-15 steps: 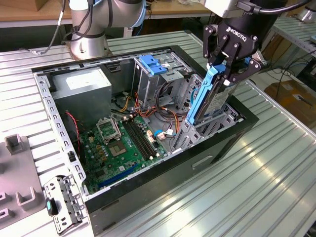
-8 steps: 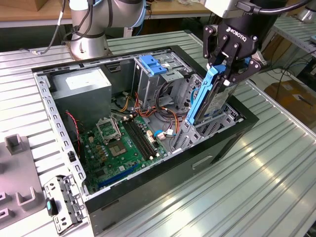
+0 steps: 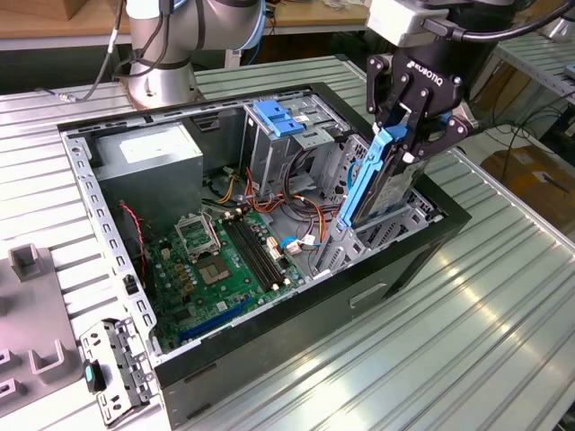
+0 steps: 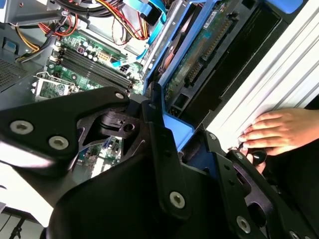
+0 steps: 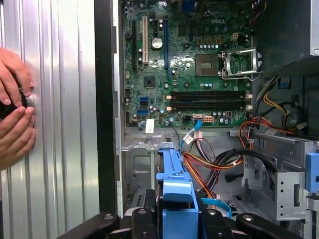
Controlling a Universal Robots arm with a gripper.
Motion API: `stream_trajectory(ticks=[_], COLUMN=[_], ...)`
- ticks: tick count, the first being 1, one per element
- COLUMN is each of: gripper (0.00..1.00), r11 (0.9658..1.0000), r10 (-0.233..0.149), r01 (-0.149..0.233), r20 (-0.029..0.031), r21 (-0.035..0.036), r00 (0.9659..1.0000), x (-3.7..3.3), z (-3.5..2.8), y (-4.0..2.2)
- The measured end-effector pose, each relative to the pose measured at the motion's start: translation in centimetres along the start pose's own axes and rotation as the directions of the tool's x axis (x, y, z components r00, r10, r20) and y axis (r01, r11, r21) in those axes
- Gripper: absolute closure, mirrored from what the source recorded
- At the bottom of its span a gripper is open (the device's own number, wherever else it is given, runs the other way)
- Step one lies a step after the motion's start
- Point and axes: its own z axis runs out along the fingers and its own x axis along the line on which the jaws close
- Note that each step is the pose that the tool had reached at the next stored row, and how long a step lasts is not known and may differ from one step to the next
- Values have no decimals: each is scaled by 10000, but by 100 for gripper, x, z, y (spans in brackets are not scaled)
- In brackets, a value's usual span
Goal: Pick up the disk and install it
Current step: 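Insert the disk into the insertion slot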
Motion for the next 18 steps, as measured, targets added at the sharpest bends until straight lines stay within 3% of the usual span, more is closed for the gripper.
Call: stream_trajectory(ticks=[7, 10, 11, 18], gripper=[64, 56, 50, 50], r11=[10000, 10000, 10000, 10000], r10=[0, 0, 0, 0], r01=[0, 0, 0, 0], r20=[1, 3, 4, 0], r21=[0, 1, 0, 0], r00=[10000, 10000, 10000, 10000], x=[0, -1, -1, -5], z=[19, 27, 63, 219], y=[0, 1, 1, 4])
